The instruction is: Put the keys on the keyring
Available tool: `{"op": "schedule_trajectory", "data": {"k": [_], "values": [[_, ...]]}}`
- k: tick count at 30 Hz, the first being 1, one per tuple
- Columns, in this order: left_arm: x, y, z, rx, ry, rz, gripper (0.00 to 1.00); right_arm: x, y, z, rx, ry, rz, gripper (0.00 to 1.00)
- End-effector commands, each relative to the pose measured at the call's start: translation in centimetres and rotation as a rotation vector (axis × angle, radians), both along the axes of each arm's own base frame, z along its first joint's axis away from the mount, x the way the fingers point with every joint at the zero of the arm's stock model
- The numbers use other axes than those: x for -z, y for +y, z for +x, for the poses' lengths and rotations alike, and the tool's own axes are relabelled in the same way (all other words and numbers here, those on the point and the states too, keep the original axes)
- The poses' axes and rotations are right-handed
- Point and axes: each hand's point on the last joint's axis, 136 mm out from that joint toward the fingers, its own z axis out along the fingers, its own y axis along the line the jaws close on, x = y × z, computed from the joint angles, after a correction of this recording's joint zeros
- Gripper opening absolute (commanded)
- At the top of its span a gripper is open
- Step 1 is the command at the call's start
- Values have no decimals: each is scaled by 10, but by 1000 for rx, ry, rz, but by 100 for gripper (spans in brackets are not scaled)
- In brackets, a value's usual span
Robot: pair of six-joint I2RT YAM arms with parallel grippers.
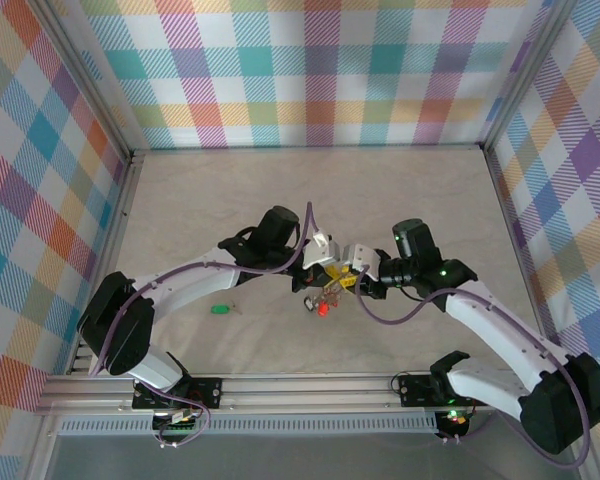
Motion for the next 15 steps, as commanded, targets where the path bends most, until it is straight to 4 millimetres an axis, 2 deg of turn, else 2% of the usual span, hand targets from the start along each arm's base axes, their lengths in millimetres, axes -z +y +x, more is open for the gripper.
{"op": "schedule_trajectory", "data": {"k": [1,6,8,15], "values": [[-40,-6,4,-50,-14,-75,0,-13,-4,-5,34,-16,49,31],[-56,-9,-1,-48,45,-126,0,-4,-14,-6,100,-20,40,33],[-61,-10,-3,-43,76,-139,0,-1,-17,-4,130,-13,41,38],[-73,-8,-2,-77,95,-151,0,-6,-12,-3,152,40,112,40]]}}
